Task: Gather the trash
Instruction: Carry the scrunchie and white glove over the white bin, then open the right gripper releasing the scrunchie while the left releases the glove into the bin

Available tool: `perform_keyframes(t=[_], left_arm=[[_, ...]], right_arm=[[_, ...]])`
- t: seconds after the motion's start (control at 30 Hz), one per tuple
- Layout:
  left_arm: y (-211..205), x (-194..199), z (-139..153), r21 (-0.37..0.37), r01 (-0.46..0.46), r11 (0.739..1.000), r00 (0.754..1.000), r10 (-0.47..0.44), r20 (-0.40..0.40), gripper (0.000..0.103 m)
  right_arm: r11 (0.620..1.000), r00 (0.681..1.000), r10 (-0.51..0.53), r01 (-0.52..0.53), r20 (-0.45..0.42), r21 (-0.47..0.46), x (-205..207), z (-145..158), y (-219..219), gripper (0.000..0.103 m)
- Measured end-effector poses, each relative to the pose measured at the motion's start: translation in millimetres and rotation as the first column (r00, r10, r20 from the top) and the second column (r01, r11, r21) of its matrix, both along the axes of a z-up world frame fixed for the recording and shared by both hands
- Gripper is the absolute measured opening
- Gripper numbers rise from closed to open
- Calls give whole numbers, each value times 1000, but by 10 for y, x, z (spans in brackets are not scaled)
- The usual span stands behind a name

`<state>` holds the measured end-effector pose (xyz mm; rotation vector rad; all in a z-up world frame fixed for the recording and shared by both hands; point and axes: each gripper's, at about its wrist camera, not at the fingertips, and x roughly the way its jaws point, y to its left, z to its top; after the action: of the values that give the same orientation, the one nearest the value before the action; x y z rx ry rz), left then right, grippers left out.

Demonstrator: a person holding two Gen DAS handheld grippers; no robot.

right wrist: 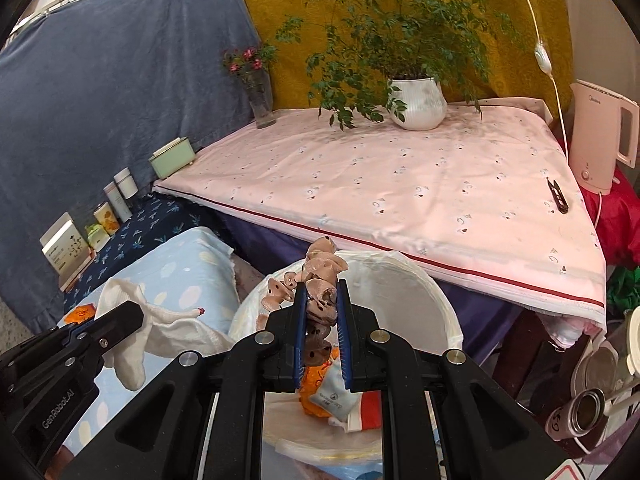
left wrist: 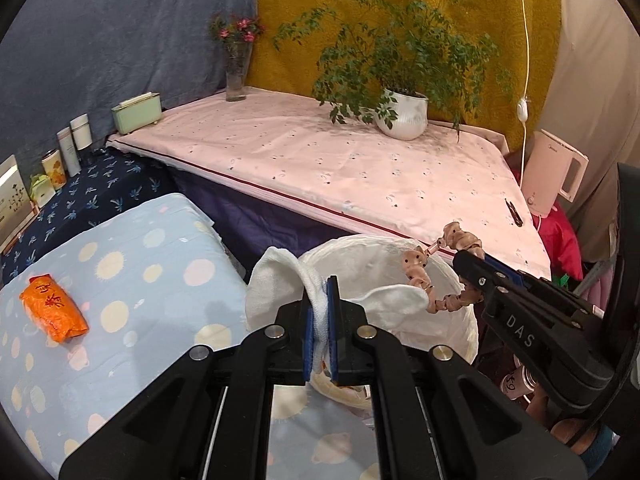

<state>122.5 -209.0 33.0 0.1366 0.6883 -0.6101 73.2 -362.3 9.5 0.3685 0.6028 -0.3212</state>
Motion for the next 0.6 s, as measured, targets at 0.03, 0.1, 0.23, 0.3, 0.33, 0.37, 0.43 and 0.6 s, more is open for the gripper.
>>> perform_keyframes(t=[0.03, 0.1, 0.23, 0.3, 0.33, 0.37, 0.43, 0.6], left_arm=[[-36, 2, -12, 2, 3, 1000, 1000, -3, -4, 5], [-77, 4, -31, 7, 8, 1000, 1000, -8, -6, 5], [-140, 31, -69, 12, 13, 1000, 1000, -13, -16, 5], [-158, 55, -94, 10, 14, 1000, 999, -14, -30, 7], [-159, 71, -107, 6, 16, 1000, 999, -16, -43, 9], [-157, 93, -120, 0, 9, 1000, 998, -9, -55, 12], [-139, 137, -151, -1, -9, 1000, 997, 9, -73, 26], [-85, 172, -196, 4, -34, 999, 996, 34, -82, 30]], right_arm=[[1000, 1000, -2, 2, -2, 1, -8, -10, -17, 14], [1000, 1000, -6, 6, -4, 4, -10, -33, -51, 14], [1000, 1000, -10, 10, -7, 6, -12, -63, -97, 14], [1000, 1000, -14, 14, -7, 5, -10, -74, -108, 18], [1000, 1000, -18, 18, -8, 4, -11, -76, -113, 20], [1000, 1000, -25, 25, -7, 3, -9, -75, -119, 21], [1000, 1000, -24, 24, -7, 15, -9, -91, -143, 26], [999, 999, -34, 35, -11, 16, -30, -111, -163, 27]])
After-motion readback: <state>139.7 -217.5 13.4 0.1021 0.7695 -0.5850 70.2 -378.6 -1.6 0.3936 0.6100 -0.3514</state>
